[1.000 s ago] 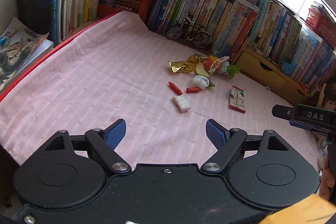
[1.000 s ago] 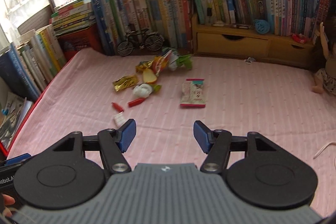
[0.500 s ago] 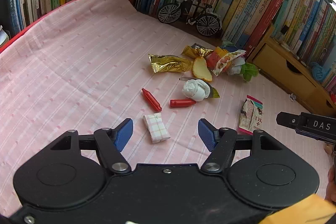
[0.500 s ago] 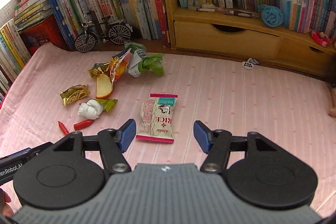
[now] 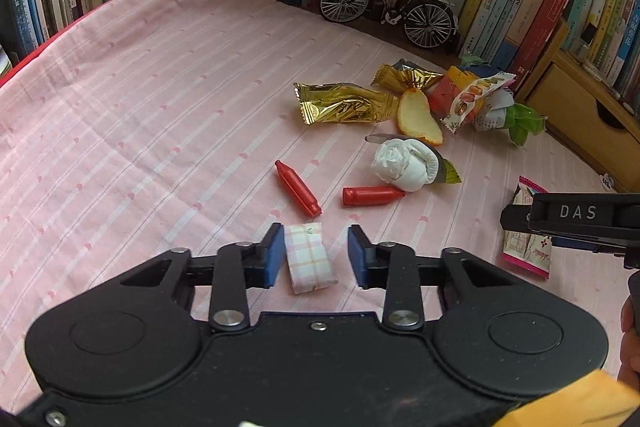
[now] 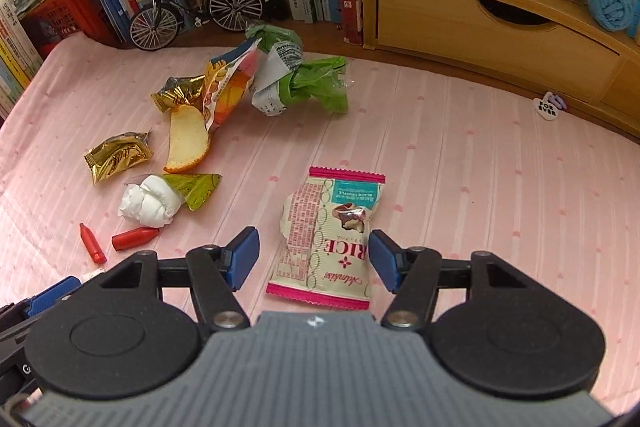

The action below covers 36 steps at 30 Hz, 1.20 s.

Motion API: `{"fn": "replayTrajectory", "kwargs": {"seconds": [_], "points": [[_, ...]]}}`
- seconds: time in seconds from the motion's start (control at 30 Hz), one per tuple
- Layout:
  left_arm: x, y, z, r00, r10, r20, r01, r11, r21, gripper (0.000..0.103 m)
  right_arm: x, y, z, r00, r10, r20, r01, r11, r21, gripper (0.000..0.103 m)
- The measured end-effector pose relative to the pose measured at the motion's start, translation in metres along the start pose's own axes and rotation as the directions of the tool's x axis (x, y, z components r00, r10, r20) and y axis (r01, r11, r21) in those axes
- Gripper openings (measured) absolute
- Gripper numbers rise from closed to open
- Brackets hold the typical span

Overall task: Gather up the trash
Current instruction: 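Grasp the small white-pink packet with the left tool while the right tool grasps the 'RICE' wrapper, then carry both wrappers down to the black bin and open both tools over it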

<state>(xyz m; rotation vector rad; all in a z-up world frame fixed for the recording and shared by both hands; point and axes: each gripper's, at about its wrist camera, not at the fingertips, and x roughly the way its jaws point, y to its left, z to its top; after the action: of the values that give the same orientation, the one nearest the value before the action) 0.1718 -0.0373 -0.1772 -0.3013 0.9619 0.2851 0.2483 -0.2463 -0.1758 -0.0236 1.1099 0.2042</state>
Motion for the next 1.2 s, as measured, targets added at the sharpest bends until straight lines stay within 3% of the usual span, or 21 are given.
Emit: {"fn": "replayTrajectory", "kwargs": {"seconds": [0.07, 0.17, 0.33, 0.83, 1.2], "points": [[0.0, 0.0, -0.002, 1.0, 0.001, 0.007, -0.001, 1.0, 0.007, 0.02, 0.007, 0.002, 0.001, 1.0, -0.01, -0.021, 0.01, 1.0, -0.009, 0.07], [-0.005, 0.001, -0.003, 1.0, -0.013, 0.018, 0.013, 1.0, 0.013, 0.019, 0.009, 0.001, -0.001, 1.0, 0.0, -0.025, 0.0, 1.0, -0.001, 0.056], [-0.018, -0.003, -0.009, 0.999, -0.03, 0.037, 0.028, 0.998, 0.05, 0.019, 0.001, -0.004, -0.006, 0.999, 0.03, -0.014, -0.029, 0.999, 0.024, 0.051], [-0.059, -0.002, -0.026, 0.996, -0.059, 0.069, 0.052, 0.995, 0.09, 0.019, -0.044, -0.008, -0.04, 0.995, 0.097, 0.017, -0.098, 0.992, 0.079, 0.05], [-0.118, 0.034, -0.062, 0.992, -0.07, 0.109, 0.062, 0.995, 0.076, 0.019, -0.092, 0.012, -0.093, 0.993, 0.113, 0.028, -0.115, 0.992, 0.06, 0.05]]}}
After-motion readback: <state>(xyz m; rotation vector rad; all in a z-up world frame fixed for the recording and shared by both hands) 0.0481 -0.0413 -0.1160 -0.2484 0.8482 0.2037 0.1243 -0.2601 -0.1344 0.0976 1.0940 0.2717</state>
